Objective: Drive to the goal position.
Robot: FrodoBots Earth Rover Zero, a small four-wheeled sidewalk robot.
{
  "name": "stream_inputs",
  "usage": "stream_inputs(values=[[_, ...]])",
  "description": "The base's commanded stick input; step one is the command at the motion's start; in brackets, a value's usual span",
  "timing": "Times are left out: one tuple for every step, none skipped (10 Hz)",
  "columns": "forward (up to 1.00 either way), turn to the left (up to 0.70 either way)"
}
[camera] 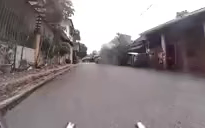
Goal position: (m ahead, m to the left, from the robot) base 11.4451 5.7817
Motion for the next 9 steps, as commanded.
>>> stream_inputs(values=[[0.70,0.14],[0.70,0.14],[0.70,0.14],[0.70,0.14],[0.70,0.14],[0.70,0.14],[0.70,0.13],[0.70,0.03],[0.70,0.00]])
